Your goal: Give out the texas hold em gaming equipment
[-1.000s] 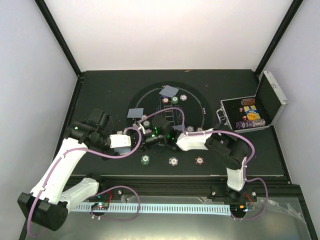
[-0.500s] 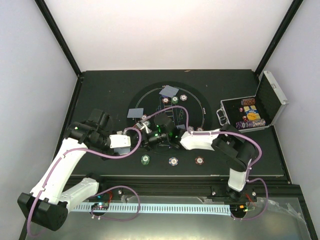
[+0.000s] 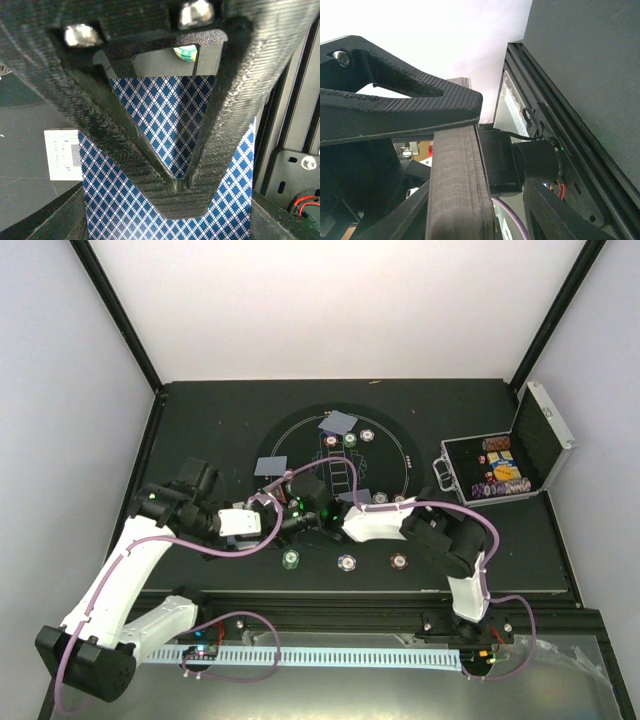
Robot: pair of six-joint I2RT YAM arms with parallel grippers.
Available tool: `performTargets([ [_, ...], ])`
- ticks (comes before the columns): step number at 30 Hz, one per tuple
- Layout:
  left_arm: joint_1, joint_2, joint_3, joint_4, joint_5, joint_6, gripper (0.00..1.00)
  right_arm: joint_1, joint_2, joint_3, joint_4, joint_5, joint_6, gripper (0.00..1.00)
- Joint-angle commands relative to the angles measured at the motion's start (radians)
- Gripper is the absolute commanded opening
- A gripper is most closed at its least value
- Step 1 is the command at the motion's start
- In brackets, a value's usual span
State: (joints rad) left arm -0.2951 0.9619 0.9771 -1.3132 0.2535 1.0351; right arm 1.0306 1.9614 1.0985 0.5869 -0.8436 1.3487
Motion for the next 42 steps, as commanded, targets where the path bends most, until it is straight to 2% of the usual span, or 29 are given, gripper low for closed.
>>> performTargets([
  [1,0.000,-0.016,0.027,-0.004,0.004,-0.007,0.02,-0.012,0.030,-0.015,-0.015,0.018,0.005,0.45],
  [8,0.000,-0.024,0.033,-0.012,0.008,0.001,0.02,-0.060,-0.039,-0.148,-0.015,0.052,-0.022,0.43],
  [16,-0.001,-0.015,0.033,-0.004,0.020,-0.005,0.02,-0.062,-0.089,-0.158,-0.060,0.062,-0.053,0.42],
  [20,-0.001,-0.019,0.027,0.005,0.042,-0.001,0.02,-0.031,-0.092,-0.084,-0.072,0.062,-0.058,0.51],
  [23,-0.001,-0.023,0.022,0.012,0.077,0.005,0.02,-0.007,-0.052,-0.040,0.044,0.037,0.012,0.54],
  [30,-0.003,-0.029,0.026,0.009,0.069,0.004,0.01,0.001,0.038,-0.037,0.216,0.003,0.133,0.42],
  [37,-0.003,-0.023,0.036,0.008,0.074,0.004,0.01,-0.002,0.046,-0.066,0.137,0.029,0.093,0.40],
  [40,-0.003,-0.027,0.048,0.000,0.076,0.003,0.01,-0.025,0.021,-0.122,0.120,0.060,0.073,0.27],
  [42,-0.003,-0.030,0.053,-0.006,0.077,0.010,0.02,-0.036,0.006,-0.149,0.121,0.057,0.065,0.24],
])
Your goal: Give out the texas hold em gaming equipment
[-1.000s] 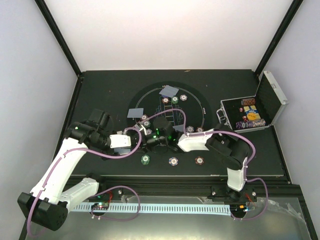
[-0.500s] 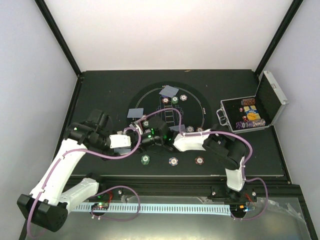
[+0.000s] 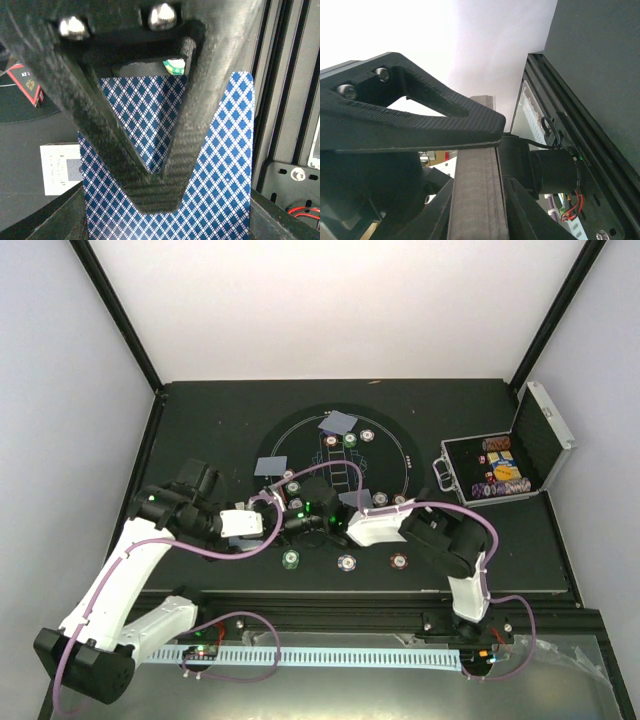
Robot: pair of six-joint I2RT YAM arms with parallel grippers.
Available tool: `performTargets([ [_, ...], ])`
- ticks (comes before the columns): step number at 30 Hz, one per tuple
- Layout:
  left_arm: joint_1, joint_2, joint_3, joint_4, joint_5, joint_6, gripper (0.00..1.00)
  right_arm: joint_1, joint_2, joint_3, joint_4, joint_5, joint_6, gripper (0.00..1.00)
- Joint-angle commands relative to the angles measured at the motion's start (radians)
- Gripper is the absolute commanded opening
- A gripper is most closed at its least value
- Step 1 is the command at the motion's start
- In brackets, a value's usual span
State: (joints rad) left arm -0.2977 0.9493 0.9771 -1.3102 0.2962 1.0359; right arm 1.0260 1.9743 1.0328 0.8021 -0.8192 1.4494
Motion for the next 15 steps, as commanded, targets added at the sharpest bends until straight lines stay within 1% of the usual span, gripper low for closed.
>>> performTargets([
  [1,0.000,-0.018,0.055,-0.008,0.034,0.012,0.01,-0.038,-0.016,-0.092,-0.096,0.026,-0.041,0.24],
  [6,-0.001,-0.009,0.068,-0.006,0.015,0.011,0.02,-0.051,-0.052,-0.119,-0.117,0.014,-0.066,0.27],
  [15,-0.001,-0.014,0.064,-0.011,-0.011,0.006,0.02,-0.053,-0.063,-0.154,-0.111,0.024,-0.069,0.29],
])
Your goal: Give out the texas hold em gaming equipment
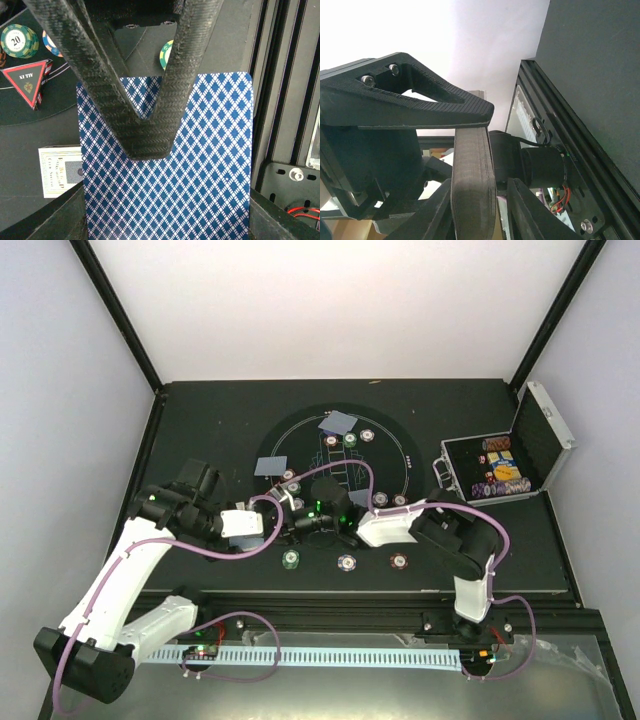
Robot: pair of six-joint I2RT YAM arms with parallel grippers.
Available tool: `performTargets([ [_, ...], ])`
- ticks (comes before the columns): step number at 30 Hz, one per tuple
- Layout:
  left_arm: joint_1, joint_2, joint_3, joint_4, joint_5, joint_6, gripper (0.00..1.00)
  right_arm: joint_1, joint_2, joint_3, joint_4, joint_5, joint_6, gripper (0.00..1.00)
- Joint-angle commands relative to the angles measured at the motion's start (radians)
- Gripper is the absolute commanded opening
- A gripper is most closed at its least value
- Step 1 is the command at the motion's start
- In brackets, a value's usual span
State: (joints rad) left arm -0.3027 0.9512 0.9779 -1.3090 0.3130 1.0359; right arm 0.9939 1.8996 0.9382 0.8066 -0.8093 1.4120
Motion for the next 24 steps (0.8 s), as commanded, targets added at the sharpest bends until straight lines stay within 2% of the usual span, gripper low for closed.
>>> performTargets([
  [1,0.004,-0.018,0.062,-0.012,-0.029,0.006,0.01,-0.020,0.012,-0.065,-0.097,0.015,-0.023,0.30],
  [3,0.004,-0.021,0.053,-0.003,-0.023,0.009,0.01,-0.010,0.011,-0.054,-0.073,0.010,-0.006,0.32],
  [5,0.004,-0.023,0.046,0.013,-0.012,0.006,0.02,0.011,0.009,-0.013,-0.055,0.002,0.008,0.29],
  [11,0.004,-0.028,0.028,0.052,-0.006,0.007,0.02,0.043,0.077,0.002,0.318,-0.018,0.253,0.11],
  [13,0.004,-0.031,0.017,0.066,-0.017,0.008,0.03,0.045,0.098,-0.009,0.421,-0.012,0.314,0.10],
  [17,0.001,-0.036,-0.009,0.089,-0.034,0.011,0.04,0.056,0.110,-0.008,0.443,-0.014,0.325,0.09],
  [18,0.001,-0.035,-0.015,0.091,-0.035,0.012,0.09,0.056,0.111,-0.009,0.444,-0.013,0.325,0.07],
  [19,0.000,-0.033,-0.019,0.090,-0.035,0.012,0.20,0.057,0.113,-0.011,0.452,-0.010,0.331,0.05],
  [21,-0.002,-0.029,-0.023,0.081,-0.036,0.012,0.51,0.056,0.115,-0.014,0.465,-0.007,0.342,0.02],
  [22,-0.003,-0.028,-0.025,0.079,-0.038,0.013,0.61,0.057,0.114,-0.015,0.464,-0.006,0.341,0.01],
  [24,-0.003,-0.030,-0.032,0.074,-0.039,0.018,0.69,0.056,0.115,-0.019,0.460,-0.006,0.338,0.01],
])
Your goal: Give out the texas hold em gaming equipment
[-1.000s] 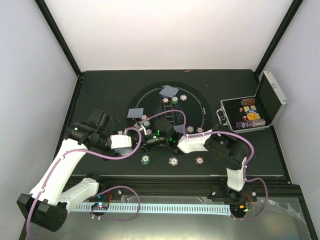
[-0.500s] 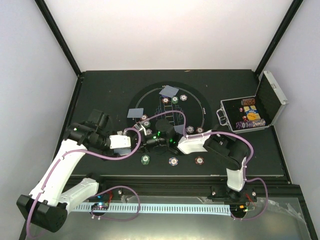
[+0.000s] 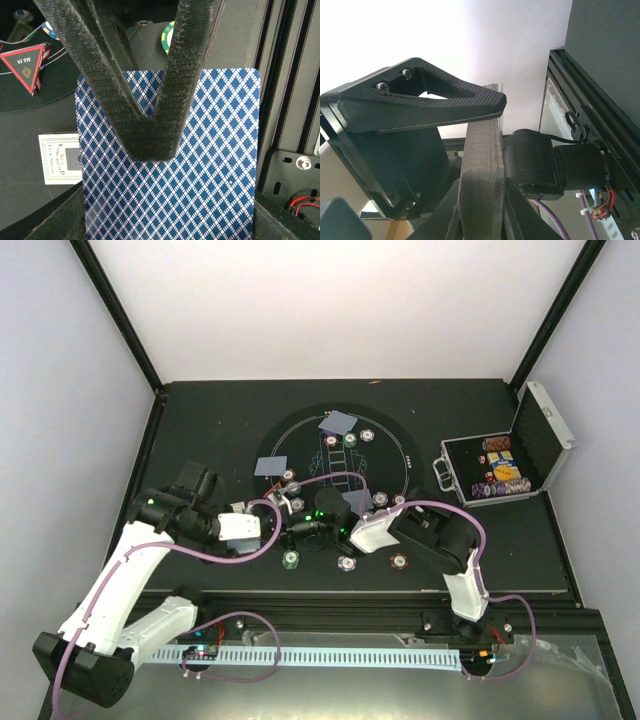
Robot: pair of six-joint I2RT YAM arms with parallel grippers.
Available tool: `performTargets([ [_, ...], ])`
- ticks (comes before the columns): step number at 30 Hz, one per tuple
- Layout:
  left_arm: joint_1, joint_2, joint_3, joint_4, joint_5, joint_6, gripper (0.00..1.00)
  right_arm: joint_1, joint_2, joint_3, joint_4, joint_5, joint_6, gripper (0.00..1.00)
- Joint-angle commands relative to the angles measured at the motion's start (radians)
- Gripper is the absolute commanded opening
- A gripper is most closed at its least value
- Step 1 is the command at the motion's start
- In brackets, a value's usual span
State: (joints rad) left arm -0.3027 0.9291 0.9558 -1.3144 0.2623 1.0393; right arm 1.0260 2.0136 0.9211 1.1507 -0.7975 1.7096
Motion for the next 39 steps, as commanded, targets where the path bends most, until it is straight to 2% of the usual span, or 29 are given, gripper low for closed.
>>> performTargets([
  [1,-0.003,-0.011,-0.012,0.077,0.013,0.019,0.71,0.025,0.002,-0.004,0.118,-0.017,0.041,0.01],
  [7,-0.003,-0.035,-0.038,0.072,-0.003,0.037,0.85,0.025,0.010,-0.013,0.134,-0.019,0.053,0.01],
  [14,-0.003,-0.034,-0.013,0.073,-0.017,0.036,0.82,0.024,-0.001,-0.007,0.032,-0.036,-0.006,0.01],
  [19,-0.002,-0.022,0.011,0.042,-0.017,0.048,0.67,0.025,-0.011,-0.017,-0.032,-0.040,-0.043,0.01],
  [21,-0.003,-0.019,0.011,0.040,-0.020,0.047,0.65,0.024,-0.013,-0.019,-0.054,-0.041,-0.053,0.01],
  [23,-0.003,-0.023,0.012,0.036,-0.017,0.043,0.68,0.024,-0.015,-0.022,-0.064,-0.041,-0.060,0.01],
  [25,-0.003,-0.034,0.010,0.034,-0.009,0.044,0.81,0.025,-0.016,-0.022,-0.061,-0.041,-0.060,0.01],
  [30,-0.003,-0.066,-0.006,-0.002,0.051,0.083,0.89,0.024,-0.022,-0.013,-0.057,-0.043,-0.056,0.01],
  [39,-0.004,-0.028,0.000,-0.023,0.057,0.093,0.80,0.025,-0.033,-0.012,-0.069,-0.052,-0.065,0.01],
])
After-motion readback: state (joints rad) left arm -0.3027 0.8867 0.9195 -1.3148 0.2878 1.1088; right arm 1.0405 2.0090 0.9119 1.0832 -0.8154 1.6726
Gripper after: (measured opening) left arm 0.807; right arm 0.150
